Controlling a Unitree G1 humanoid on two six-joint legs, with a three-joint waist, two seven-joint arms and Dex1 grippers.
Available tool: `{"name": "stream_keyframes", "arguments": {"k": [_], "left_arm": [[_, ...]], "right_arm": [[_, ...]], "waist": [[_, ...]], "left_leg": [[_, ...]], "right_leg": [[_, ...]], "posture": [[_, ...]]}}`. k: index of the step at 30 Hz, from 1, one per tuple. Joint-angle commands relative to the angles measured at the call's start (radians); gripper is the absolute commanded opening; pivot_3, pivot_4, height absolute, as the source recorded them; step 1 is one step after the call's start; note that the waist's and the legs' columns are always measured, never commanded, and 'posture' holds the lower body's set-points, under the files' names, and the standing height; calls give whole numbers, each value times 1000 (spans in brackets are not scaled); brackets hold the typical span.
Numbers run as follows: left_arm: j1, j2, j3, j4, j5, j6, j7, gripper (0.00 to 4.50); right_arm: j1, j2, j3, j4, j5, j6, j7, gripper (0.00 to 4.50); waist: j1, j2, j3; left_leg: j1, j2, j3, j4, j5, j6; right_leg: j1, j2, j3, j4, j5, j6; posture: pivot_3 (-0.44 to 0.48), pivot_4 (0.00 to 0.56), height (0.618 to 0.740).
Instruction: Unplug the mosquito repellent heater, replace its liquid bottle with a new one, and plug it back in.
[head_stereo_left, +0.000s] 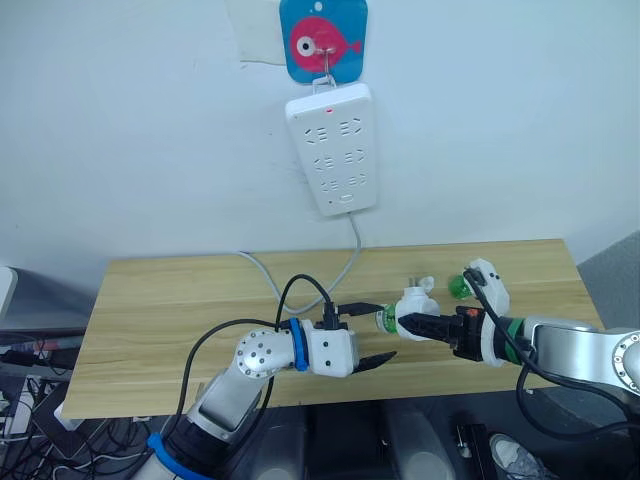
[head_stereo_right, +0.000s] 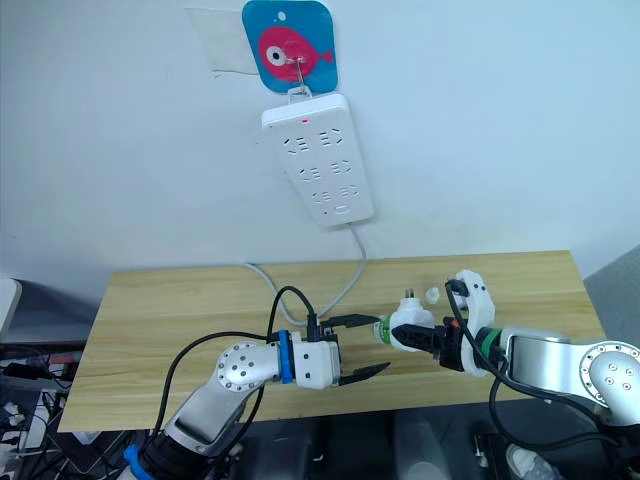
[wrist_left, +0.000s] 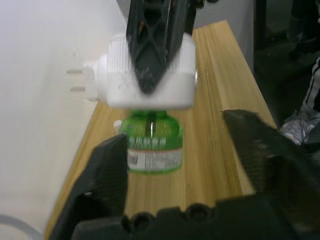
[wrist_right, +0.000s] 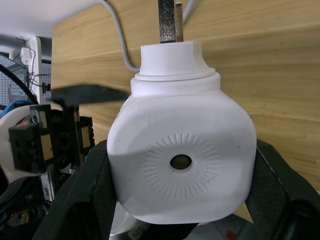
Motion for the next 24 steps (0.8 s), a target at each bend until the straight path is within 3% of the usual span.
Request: {"name": "stream_keyframes", "arguments": {"k": [1, 14, 24], "left_arm": [[-14, -4, 3, 4, 25, -61, 14, 4467], [-54, -10, -38, 29, 159, -36, 49, 4467], [-62, -26, -51, 19, 181, 2, 59, 4467]], "right_arm": [[-11, 1, 7, -62, 27, -10, 3, 2983], [-19, -2, 43, -107, 27, -53, -32, 2983], [-37, 5, 57, -98, 27, -57, -47, 2983]], "waist": [[0, 0, 0], [-1, 0, -8], [-1, 1, -9]], "left_leg": [[0, 0, 0, 0, 0, 0], [0, 0, 0, 0, 0, 0], [0, 0, 0, 0, 0, 0]], "right_leg": [[0, 0, 0, 0, 0, 0], [0, 0, 0, 0, 0, 0], [0, 0, 0, 0, 0, 0]], "posture": [[-152, 262, 740], [-151, 261, 740], [-149, 271, 740]]}}
